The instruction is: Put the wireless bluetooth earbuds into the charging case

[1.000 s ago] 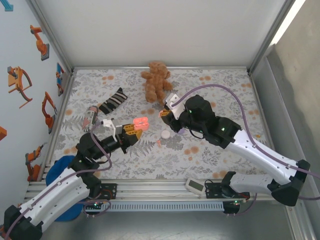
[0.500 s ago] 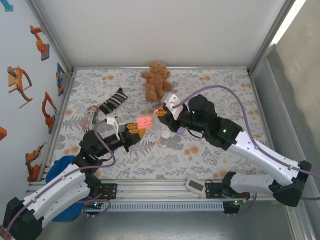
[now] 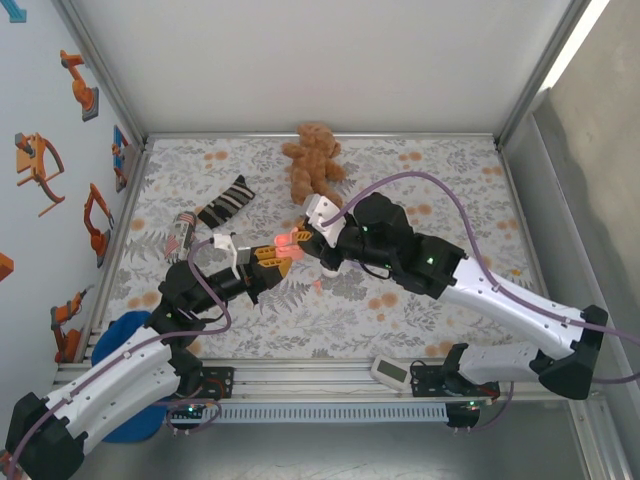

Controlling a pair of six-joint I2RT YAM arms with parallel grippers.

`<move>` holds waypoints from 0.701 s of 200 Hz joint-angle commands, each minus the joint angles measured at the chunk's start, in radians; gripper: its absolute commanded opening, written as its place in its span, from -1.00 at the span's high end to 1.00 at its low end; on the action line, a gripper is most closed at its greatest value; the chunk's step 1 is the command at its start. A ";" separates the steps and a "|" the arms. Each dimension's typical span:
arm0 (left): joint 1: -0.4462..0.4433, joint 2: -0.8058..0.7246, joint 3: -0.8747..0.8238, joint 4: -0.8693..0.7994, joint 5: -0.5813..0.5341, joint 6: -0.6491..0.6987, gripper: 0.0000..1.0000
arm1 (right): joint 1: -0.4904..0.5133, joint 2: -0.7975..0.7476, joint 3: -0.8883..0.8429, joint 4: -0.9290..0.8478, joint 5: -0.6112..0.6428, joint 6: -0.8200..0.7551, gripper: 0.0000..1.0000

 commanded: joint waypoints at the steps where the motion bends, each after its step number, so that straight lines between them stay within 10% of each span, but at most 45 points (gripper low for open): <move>1: -0.005 -0.001 0.036 0.048 0.019 -0.013 1.00 | 0.013 0.016 0.036 0.028 0.018 -0.020 0.70; 140: -0.011 0.000 0.039 0.045 0.025 -0.006 1.00 | 0.044 0.081 0.063 -0.020 0.031 -0.032 0.70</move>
